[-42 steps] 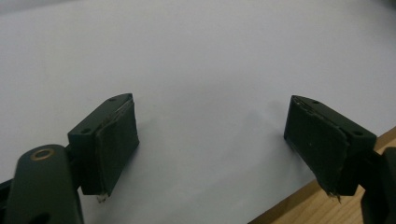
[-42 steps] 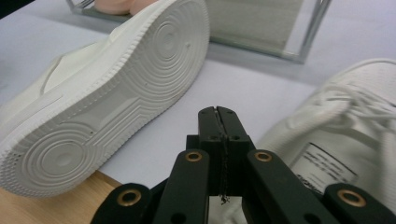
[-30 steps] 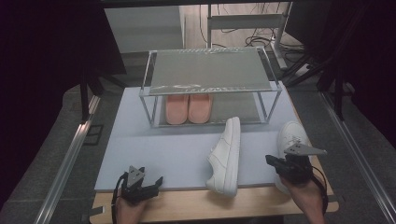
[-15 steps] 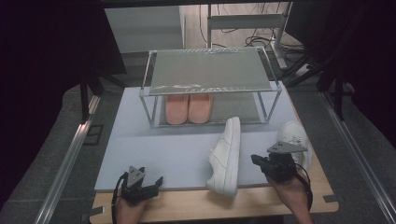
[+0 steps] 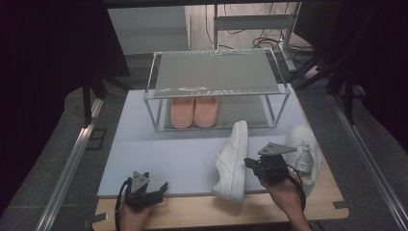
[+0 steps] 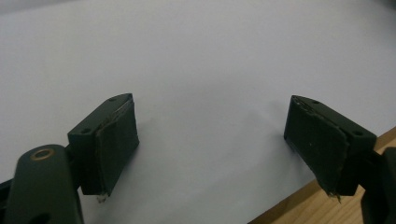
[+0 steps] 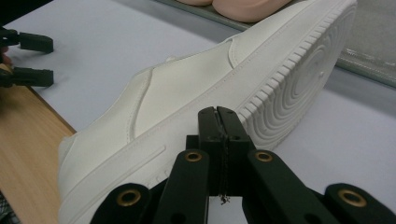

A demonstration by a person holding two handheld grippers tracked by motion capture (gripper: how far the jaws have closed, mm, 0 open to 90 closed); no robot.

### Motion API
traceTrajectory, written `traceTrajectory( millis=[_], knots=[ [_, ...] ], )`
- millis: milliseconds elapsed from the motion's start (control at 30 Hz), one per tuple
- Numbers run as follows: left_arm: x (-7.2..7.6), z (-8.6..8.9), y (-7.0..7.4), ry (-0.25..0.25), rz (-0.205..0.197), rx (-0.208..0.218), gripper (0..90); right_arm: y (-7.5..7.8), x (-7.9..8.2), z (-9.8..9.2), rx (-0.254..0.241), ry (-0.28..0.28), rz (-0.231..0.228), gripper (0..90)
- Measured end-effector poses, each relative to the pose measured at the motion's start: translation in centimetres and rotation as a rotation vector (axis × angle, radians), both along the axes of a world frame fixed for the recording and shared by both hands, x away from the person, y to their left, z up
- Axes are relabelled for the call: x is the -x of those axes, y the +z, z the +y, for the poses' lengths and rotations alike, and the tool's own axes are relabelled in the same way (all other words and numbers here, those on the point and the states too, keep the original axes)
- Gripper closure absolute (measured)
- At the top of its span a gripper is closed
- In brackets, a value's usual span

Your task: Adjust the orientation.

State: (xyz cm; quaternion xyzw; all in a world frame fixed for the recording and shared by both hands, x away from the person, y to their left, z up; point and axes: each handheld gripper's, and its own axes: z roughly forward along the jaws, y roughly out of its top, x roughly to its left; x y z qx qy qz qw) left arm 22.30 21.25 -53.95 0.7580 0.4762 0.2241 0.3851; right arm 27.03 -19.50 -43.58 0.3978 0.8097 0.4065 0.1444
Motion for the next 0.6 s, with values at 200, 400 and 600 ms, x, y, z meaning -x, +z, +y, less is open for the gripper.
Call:
traceTrajectory(
  millis=[200,400,600],
  knots=[
    [0.0,0.0,0.0,-0.002,0.001,-0.002,17.1,-0.2,-0.3,1.0,0.008,0.011,0.001,89.7],
    [0.0,0.0,0.0,-0.002,0.001,-0.002,17.1,-0.3,-0.4,1.2,0.023,0.023,-0.003,89.9],
    [0.0,0.0,0.0,0.0,0.0,-0.001,17.1,-0.4,-0.1,0.7,0.029,0.019,0.001,90.0]
  ],
)
